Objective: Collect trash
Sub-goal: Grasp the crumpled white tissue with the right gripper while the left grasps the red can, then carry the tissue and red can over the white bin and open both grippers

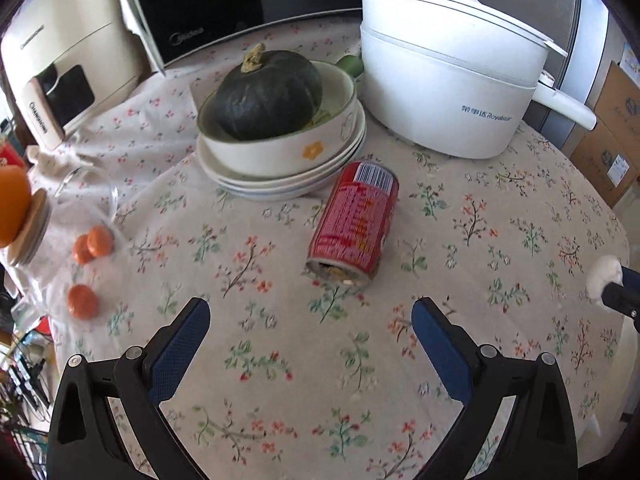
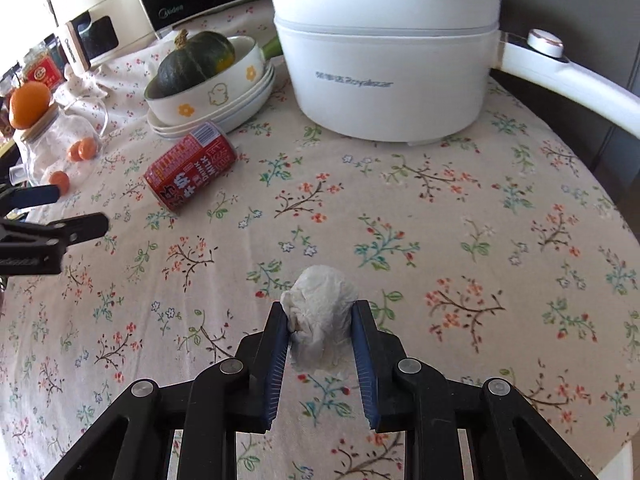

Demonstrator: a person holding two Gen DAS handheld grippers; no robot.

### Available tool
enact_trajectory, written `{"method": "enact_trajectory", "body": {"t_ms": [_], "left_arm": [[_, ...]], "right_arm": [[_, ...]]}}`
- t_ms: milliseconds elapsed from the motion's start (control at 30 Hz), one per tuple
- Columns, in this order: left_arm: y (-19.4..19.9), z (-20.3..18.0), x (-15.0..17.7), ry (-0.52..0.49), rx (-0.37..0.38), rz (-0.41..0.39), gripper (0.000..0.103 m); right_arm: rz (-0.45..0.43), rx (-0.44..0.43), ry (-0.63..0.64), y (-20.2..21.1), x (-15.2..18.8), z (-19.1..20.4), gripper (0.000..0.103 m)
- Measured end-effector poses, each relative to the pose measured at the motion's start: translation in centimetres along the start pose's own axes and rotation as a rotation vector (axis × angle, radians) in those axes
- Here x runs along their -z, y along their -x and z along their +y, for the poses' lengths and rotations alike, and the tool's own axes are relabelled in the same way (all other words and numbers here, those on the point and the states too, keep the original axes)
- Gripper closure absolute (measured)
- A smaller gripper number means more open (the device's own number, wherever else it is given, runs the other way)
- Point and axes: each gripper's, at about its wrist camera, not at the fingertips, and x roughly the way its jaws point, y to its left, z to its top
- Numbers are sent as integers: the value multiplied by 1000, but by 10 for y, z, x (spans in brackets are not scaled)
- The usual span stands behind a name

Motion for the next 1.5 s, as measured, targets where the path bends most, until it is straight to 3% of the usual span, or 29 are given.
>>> {"method": "enact_trajectory", "body": {"t_ms": [267,467,800,1200,1500], "left_arm": [[-48,-16,-23,-16,5,2,16],[-59,-19,-14,-24,-12,17,42],[-21,-23,11,-12,0,-47,43],[53,-33,75,14,52,-97,46],[83,-39,107,50,79,-115,46]], "right_arm": [[-16,-50,-60,24,9,-34,75],[-1,-36,-65,25,13,-43,75],[0,-4,-72,34,19,-44,75],[66,42,-96,49,45,-36,75],[79,65,-98,67,62,-33,75]]}}
